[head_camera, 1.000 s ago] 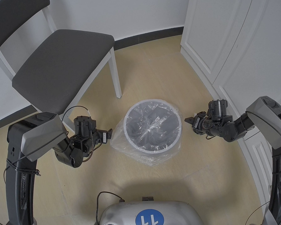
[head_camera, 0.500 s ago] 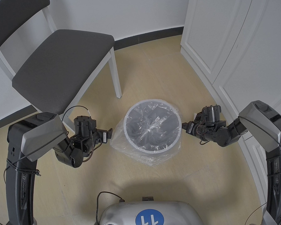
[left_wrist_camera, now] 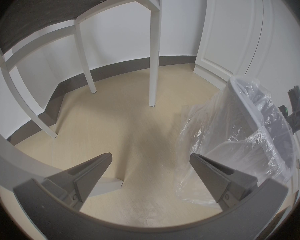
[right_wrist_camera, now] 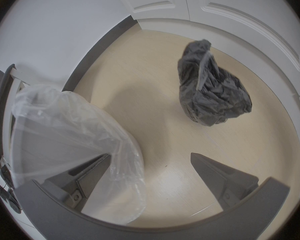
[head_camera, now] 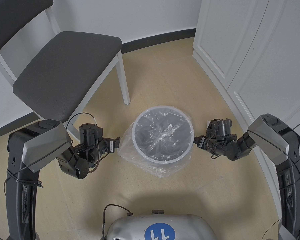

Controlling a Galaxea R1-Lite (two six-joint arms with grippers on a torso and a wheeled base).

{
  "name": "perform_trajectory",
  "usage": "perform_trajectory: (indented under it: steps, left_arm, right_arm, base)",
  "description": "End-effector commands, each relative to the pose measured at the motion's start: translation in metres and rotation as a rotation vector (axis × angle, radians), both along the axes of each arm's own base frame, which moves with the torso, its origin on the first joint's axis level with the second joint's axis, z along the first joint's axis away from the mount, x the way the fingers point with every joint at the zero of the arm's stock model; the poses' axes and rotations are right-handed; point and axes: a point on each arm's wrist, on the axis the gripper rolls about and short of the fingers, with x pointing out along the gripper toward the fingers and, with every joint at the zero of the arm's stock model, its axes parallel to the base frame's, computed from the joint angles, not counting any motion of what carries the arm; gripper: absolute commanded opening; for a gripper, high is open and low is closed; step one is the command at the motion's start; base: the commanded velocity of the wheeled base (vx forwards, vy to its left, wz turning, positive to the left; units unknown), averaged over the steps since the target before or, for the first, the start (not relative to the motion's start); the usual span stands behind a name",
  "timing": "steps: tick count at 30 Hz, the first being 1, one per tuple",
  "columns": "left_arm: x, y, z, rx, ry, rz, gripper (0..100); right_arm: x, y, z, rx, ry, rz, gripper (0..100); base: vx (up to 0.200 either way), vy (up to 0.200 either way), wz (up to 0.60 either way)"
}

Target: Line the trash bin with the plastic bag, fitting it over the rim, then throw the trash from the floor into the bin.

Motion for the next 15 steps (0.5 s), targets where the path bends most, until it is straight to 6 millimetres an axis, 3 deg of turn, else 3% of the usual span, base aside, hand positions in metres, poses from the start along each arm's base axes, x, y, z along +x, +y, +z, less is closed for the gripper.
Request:
perform_trajectory:
  steps: [1,7,15]
  left_arm:
    - [0.0,0.0,0.0,-0.001,-0.001,-0.001,100]
    - [-0.003,0.0,0.003,-0.003,-0.019,-0.003,100]
    - [-0.013,-0.001,0.016,-0.009,-0.049,-0.012,100]
  right_arm:
    - [0.003,-0.003,-0.017,-0.008,0.027,-0.007,100]
    - [0.002,-0.002,-0.026,-0.019,0.039,-0.001,100]
    - [-0.014,-0.002,0.021,-0.044,-0.02,0.012,100]
  base:
    - [0.0,0.0,0.0]
    - [0.0,0.0,0.0]
    - [0.0,0.0,0.0]
